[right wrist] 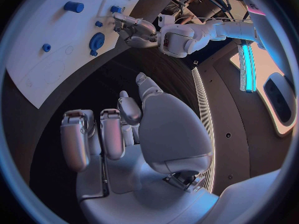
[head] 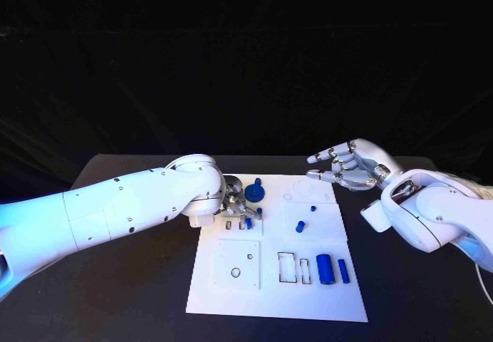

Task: Assemble the parts on the task board

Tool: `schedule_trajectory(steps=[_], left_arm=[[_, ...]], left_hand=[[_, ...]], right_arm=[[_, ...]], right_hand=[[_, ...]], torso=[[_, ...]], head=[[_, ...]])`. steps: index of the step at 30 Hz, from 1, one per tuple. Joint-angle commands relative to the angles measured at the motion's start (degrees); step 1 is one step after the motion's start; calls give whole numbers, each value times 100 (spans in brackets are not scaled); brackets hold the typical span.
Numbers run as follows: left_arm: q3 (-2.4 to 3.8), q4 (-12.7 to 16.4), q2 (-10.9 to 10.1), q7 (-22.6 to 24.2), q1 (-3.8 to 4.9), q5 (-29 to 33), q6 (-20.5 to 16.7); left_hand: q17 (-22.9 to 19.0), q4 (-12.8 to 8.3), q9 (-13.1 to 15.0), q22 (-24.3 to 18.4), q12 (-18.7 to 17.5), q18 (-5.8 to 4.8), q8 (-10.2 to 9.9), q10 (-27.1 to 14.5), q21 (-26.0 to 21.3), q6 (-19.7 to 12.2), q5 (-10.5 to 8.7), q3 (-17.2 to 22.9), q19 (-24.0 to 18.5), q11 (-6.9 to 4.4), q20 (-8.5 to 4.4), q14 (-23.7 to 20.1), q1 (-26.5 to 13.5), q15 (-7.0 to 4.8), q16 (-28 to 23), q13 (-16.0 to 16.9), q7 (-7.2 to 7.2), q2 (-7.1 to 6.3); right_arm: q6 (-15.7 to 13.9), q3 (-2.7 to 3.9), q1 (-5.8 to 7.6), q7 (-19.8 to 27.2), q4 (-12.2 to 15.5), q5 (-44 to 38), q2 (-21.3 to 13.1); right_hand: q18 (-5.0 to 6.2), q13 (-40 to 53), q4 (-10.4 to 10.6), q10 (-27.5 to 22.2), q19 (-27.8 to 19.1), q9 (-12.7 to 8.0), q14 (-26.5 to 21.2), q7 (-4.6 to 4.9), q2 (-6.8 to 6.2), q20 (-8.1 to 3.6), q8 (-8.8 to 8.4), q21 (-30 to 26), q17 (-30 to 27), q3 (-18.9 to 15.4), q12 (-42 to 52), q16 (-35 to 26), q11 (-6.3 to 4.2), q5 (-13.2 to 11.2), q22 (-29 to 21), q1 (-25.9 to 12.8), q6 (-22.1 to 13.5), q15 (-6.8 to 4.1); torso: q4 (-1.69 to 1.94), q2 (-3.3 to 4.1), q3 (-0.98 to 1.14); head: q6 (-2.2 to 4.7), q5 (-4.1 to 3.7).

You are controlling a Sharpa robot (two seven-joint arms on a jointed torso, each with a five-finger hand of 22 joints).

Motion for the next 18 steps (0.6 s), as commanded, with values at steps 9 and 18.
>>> schedule_trajectory(steps=[9,18], left_arm=[[-20,-98,108,-371,5,-52,297],[-24,-117,122,-374,5,-52,345]], left_hand=[[1508,-33,85,812,48,-68,61,36,36,-75,28,-5,249,-6,-16,603,62,-56,18,24,7,62],[1508,-82,234,828,58,-70,112,33,41,-140,92,89,249,-9,-18,603,326,-59,18,44,4,118]], right_arm=[[108,-1,-3,-33,-25,-94,25],[121,-2,-5,-41,-29,-97,31]], right_hand=[[74,-9,10,-24,-1,7,321,-5,24,12,27,-39,194,-38,1,-41,-27,50,753,28,34,15],[74,-9,10,-24,-1,7,321,-5,24,12,27,-39,194,-38,1,-41,-27,50,753,28,34,15]], torso=[[4,1,-3],[6,3,-3]], head=[[-16,3],[-42,5]])
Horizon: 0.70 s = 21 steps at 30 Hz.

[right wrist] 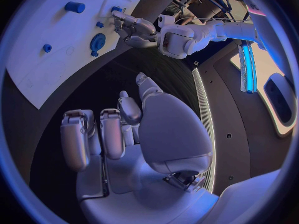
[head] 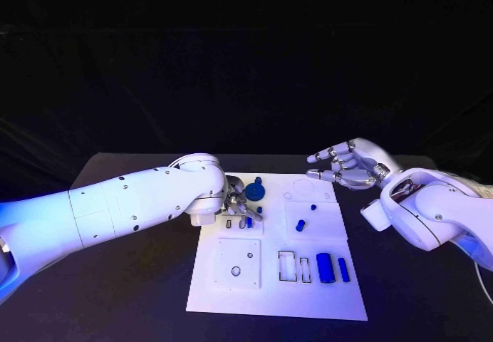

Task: Assemble the parts on the task board

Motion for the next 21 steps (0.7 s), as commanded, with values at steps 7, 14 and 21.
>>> schedule_trajectory(steps=[7,14,21], left_arm=[[0,22,20,-364,5,-23,178],[0,32,25,-361,5,-23,157],[1,65,11,-345,3,15,21]], left_hand=[[1509,-216,134,835,28,-69,53,28,18,-114,46,291,246,-29,-26,584,506,-52,18,5,-13,67],[1509,-628,179,840,-14,-68,-41,-8,15,-229,124,918,241,-85,-72,584,1262,-102,18,-4,-70,186],[1509,-607,284,843,-102,-63,-149,-38,3,-290,223,2385,228,-40,-59,584,1327,-78,18,-40,33,-267]], right_arm=[[99,-1,-6,-17,-7,-72,16],[121,-4,-8,-32,-15,-74,26],[137,-7,-11,-30,-27,-75,34]], right_hand=[[76,-11,10,-23,-8,11,320,-7,26,11,29,-44,190,-41,2,-23,-29,26,746,30,40,13],[76,-11,10,-23,-8,11,320,-7,26,11,29,-44,190,-41,2,-23,-29,26,746,30,40,13],[76,-11,10,-23,-8,11,320,-7,26,11,29,-44,190,-41,2,-23,-29,26,746,30,40,13]], torso=[[3,2,1],[-2,0,4],[-5,3,5]], head=[[-30,3],[-55,12],[-77,15]])
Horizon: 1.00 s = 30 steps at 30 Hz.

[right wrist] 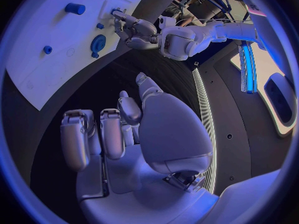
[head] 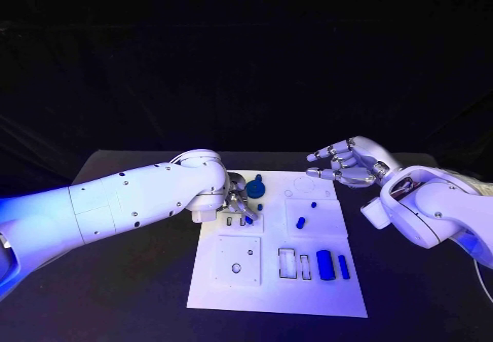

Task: Assemble the parts on the task board

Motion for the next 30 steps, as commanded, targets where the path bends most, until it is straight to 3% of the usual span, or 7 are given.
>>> schedule_trajectory(steps=[1,2,4,7,9,17,30], left_arm=[[-16,32,-1,-347,-18,18,-43],[-16,46,-6,-342,-19,23,-63],[-16,89,-26,-331,-21,26,-116],[-16,163,-76,-314,-23,36,-228],[-15,207,-112,-304,-24,42,-310],[-15,474,-345,-280,-49,-7,-778],[-15,839,-652,-268,-211,-471,-1200]], left_hand=[[1510,-29,170,841,-23,-61,-29,-5,-5,-26,-7,1547,221,-2,5,602,9,6,18,30,60,-468],[1510,-27,178,838,-18,-62,-20,2,-7,-12,-1,1595,219,1,8,602,7,22,18,33,22,-457],[1510,-4,305,842,-5,-63,36,29,-13,-6,-17,2340,220,-2,13,602,-269,21,18,51,28,-746],[1510,-49,356,849,-1,-66,59,37,-12,-11,-24,2576,223,-10,22,602,-363,26,18,59,19,-853],[1510,-175,529,861,14,-64,134,69,-18,-25,-50,3304,227,5,14,602,-763,36,18,85,12,-1110],[1510,-204,555,895,51,-72,156,98,1,-9,-54,3347,247,5,12,602,-796,29,18,130,6,-1122],[1510,-232,577,968,94,-90,171,131,45,-4,-57,3389,292,-1,8,602,-825,24,18,181,1,-1142]], right_arm=[[93,-3,-7,1,-7,-62,12],[92,-3,-9,3,-11,-62,15],[92,-5,-10,2,-20,-62,19],[98,-8,-12,0,-31,-61,25],[103,-10,-12,3,-38,-55,30],[131,-24,-21,17,-87,-35,71],[163,-34,-36,27,-116,-31,86]], right_hand=[[77,-10,-9,-24,-11,8,318,-9,29,9,31,-22,185,-26,-2,-28,-32,40,743,35,46,12],[77,-10,-9,-24,-11,8,318,-10,29,9,31,-23,184,-27,-2,-28,-32,41,742,36,46,11],[77,-10,-9,-24,-11,8,318,-10,29,9,31,-23,184,-27,-2,-28,-32,41,742,36,46,11],[79,-17,-12,-28,-16,9,317,-11,29,8,31,-27,178,-28,-10,-32,-33,49,735,40,48,10],[79,-17,-12,-29,-17,9,317,-11,29,8,31,-27,178,-28,-11,-33,-33,50,734,40,48,10],[79,-18,-12,-29,-18,9,317,-11,28,7,30,-28,177,-30,-11,-34,-33,51,733,39,48,10],[80,-21,-10,-30,-20,10,317,-11,27,7,30,-30,180,-33,-14,-33,-33,50,731,37,49,9]], torso=[[-5,2,2],[-2,0,1],[2,-1,4],[6,-1,3],[5,1,4],[14,6,12],[10,6,8]], head=[[-14,5],[-17,0],[-19,-4],[-12,-8],[-6,-5],[3,5],[-25,35]])
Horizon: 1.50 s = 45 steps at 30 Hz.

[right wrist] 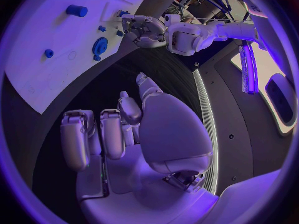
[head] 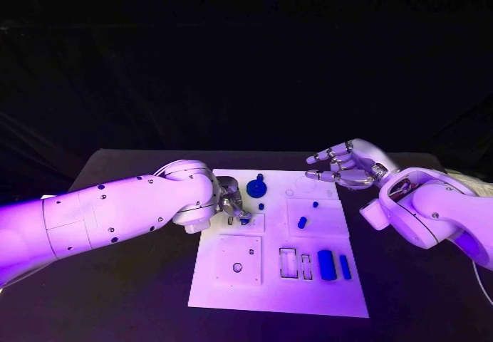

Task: Assemble the parts on the task board

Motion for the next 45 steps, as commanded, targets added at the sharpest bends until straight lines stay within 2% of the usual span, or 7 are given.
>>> schedule_trajectory(steps=[1,16,36,45], left_arm=[[2,47,-28,-257,-35,-315,-278],[2,42,-30,-276,-111,-642,-229],[1,8,-4,-326,-139,-697,409],[1,-14,-5,-333,-139,-693,481]], left_hand=[[1506,-652,1,969,22,-90,21,49,21,42,-11,692,292,-2,7,591,-38,38,18,5,-51,14],[1506,-667,27,982,32,-92,33,59,28,44,-53,739,301,-6,3,591,-92,34,18,15,-54,3],[1506,-744,60,957,12,-86,39,44,11,29,-98,828,286,-11,-1,591,-109,32,18,-5,-60,-8],[1506,-796,83,964,8,-87,53,45,13,36,-77,886,289,-13,-3,591,-118,30,18,-8,-61,-29]], right_arm=[[98,-1,-6,29,-3,-35,6],[128,-3,-8,33,-5,-35,14],[181,-4,-9,16,3,-40,9],[180,-5,-9,9,-12,-45,-4]], right_hand=[[80,-9,-10,-14,-20,7,317,-11,27,7,30,-30,181,-34,-14,-33,-16,27,727,37,49,9],[80,-8,-7,-13,-19,8,317,-11,27,6,30,-30,181,-39,-10,-33,-16,22,728,32,52,9],[80,-13,-3,-15,-19,9,318,-12,29,5,31,-31,184,-46,-15,-33,-17,16,727,26,55,8],[80,-13,-3,-15,-19,9,318,-12,29,5,31,-31,184,-46,-15,-33,-17,16,727,26,55,8]], torso=[[-6,-1,-3],[-22,3,-7],[-20,2,-3],[-13,0,-4]], head=[[-17,17],[-30,35],[-65,40],[-67,40]])
